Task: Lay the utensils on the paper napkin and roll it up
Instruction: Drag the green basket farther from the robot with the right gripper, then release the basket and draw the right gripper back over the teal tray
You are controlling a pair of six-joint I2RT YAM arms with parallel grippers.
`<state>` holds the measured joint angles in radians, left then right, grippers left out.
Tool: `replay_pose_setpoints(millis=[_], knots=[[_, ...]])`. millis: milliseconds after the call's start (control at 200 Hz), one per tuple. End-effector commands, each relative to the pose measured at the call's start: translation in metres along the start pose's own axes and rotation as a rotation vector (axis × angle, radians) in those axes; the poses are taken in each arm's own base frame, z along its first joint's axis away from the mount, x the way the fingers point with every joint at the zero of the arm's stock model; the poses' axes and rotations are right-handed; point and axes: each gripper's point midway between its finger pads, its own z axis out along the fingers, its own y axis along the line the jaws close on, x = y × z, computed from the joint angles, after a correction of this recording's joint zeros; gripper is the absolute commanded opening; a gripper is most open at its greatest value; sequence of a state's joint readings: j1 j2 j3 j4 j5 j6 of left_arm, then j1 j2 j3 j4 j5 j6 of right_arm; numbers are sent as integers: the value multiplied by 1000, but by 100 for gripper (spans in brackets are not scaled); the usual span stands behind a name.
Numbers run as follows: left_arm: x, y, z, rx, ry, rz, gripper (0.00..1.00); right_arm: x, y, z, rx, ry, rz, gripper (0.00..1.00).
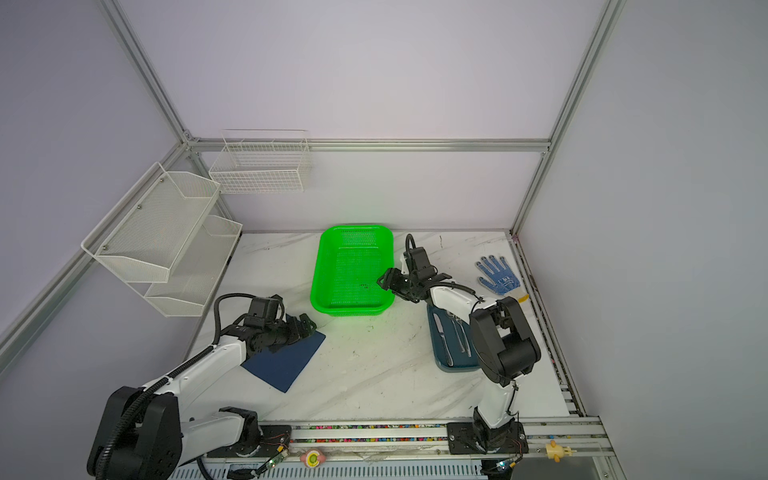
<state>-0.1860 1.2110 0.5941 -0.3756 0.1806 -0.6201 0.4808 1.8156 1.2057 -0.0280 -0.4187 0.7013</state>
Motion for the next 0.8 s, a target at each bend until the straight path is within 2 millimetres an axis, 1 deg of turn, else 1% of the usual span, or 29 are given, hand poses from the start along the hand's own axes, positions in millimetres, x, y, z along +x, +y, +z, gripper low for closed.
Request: replay_pose_setpoints(millis=[0, 75, 195, 260, 335, 395, 475, 535, 640, 720, 795], knots=[[12, 6, 8, -10, -4, -14, 100, -11, 32, 14, -71, -31, -21, 64], [19, 7, 11, -4, 5, -19, 100, -12, 44, 25, -84, -41, -37, 64], [30, 10, 16, -16, 29, -24, 100, -13, 55, 46, -122, -24, -34, 64], [35, 12, 18, -26, 38, -27, 100, -12, 61, 54, -139, -7, -42, 63], [39, 13, 20, -27, 47, -25, 100, -10, 67, 56, -152, 11, -58, 64], [40, 12, 21, -25, 54, -19, 100, -11, 68, 51, -145, 0, -66, 64], [44, 9, 23, -20, 64, -7, 100, -15, 70, 34, -136, -43, -84, 66], [46, 4, 24, -2, 75, 3, 100, -19, 68, 15, -111, -95, -96, 68], [52, -14, 27, 63, 102, 26, 100, -25, 63, -21, -68, -189, -104, 70], [58, -26, 29, 81, 118, 41, 100, -28, 44, -50, 10, -273, -75, 71], [64, -41, 29, 108, 126, 45, 100, -30, 27, -84, 72, -381, -65, 74]])
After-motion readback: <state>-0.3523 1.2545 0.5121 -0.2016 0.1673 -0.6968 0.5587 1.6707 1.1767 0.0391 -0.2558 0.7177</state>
